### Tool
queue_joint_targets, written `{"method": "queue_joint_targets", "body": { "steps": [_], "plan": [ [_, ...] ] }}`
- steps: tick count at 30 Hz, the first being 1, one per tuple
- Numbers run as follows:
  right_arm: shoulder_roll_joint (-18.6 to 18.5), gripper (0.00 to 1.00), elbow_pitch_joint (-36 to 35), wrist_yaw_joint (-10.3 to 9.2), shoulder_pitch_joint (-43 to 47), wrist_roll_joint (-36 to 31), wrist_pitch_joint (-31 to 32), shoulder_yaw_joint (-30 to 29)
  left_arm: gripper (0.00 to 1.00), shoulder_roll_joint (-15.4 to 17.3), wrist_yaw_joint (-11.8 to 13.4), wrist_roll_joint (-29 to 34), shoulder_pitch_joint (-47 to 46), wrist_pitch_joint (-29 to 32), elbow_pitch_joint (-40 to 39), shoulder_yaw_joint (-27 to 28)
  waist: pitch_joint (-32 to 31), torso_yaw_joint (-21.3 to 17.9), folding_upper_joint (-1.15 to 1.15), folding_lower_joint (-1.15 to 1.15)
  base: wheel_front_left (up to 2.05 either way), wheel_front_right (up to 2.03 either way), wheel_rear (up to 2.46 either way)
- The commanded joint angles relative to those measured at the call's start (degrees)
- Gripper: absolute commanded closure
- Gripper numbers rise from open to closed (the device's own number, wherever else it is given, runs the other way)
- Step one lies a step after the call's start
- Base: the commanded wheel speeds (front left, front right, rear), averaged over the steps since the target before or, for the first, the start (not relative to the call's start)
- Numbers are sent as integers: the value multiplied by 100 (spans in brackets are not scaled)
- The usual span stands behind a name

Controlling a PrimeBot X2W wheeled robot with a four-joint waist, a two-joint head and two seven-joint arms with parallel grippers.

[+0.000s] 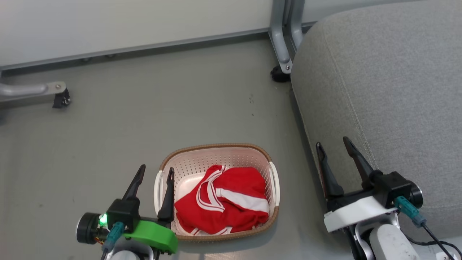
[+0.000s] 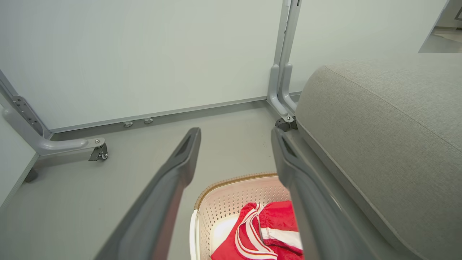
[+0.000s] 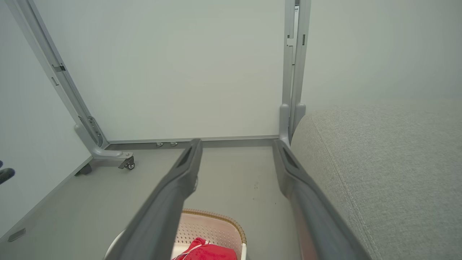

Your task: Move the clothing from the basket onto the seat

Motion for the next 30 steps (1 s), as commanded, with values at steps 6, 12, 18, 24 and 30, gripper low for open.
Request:
{"method": "queue_joint_targets", "body": {
  "steps": [6, 12, 18, 24, 30],
  "plan": [
    [-17, 0, -322, 0, -564, -110, -18, -295, 0, 171, -210, 215, -1019, -4, 519, -168, 1694, -398, 0, 0, 0, 0, 0],
    [-16, 0, -602, 0, -1051, -191, -18, -626, 0, 471, -281, 421, -2104, -5, 1302, -636, 2728, -450, 0, 0, 0, 0, 0],
    [-16, 0, -864, 0, -1443, -255, -18, -811, 0, 893, -288, 580, -3179, -6, 2302, -1869, 3528, -457, 0, 0, 0, 0, 0],
    [-16, 0, -1038, 0, -1645, -232, -18, -888, 0, 1109, -288, 306, -4135, -5, 3219, -3352, 4020, -439, 0, 0, 0, 0, 0],
    [-16, 0, -1170, 0, -1740, -112, -18, -826, 0, 1108, -289, -414, -4837, 175, 3857, -4754, 4317, -530, 0, 0, 0, 0, 0]
  ]
}}
